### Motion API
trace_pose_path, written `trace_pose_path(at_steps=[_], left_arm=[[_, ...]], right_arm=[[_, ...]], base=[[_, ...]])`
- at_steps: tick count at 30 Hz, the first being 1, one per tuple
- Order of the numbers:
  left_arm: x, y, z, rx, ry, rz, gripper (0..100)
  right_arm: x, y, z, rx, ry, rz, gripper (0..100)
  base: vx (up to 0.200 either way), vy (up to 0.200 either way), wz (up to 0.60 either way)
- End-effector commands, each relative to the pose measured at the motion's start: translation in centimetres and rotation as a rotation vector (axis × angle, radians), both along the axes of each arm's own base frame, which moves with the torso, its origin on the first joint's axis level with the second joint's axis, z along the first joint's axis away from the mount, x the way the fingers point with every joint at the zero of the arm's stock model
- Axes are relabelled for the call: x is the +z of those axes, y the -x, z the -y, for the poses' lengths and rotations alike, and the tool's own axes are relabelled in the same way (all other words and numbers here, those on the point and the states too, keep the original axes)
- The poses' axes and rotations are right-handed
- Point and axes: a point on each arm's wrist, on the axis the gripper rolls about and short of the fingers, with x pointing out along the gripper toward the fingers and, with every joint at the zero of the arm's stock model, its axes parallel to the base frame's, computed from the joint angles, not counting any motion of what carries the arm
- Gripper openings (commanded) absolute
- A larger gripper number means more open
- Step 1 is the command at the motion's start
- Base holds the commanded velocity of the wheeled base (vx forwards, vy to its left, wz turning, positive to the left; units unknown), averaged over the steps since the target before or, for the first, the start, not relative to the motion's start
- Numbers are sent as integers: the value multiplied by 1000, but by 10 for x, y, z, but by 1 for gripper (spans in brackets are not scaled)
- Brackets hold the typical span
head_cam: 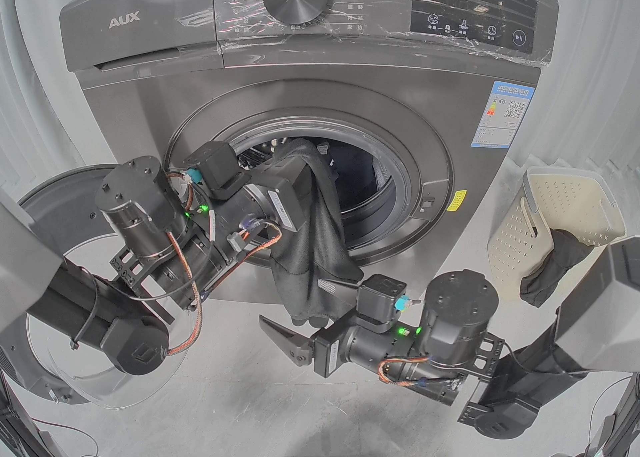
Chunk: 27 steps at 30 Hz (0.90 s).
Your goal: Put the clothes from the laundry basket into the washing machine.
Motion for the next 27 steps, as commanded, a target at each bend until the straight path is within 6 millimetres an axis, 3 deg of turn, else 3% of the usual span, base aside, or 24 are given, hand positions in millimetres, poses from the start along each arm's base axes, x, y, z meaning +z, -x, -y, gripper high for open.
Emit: trace_pose_path(at_steps=[1,9,27], left_arm=[[2,2,-1,-2,3,4,0],[1,3,-1,-3,3,4,0],[-5,6,-2,-9,2,-16,0]], right_arm=[[-21,-17,-13,-23,28,-12,100],[-27,-59,-1,-121,35,20,100],[-37,-83,-18,-133,30,50,100]], base=[[0,0,0],[0,0,0],[0,0,0]])
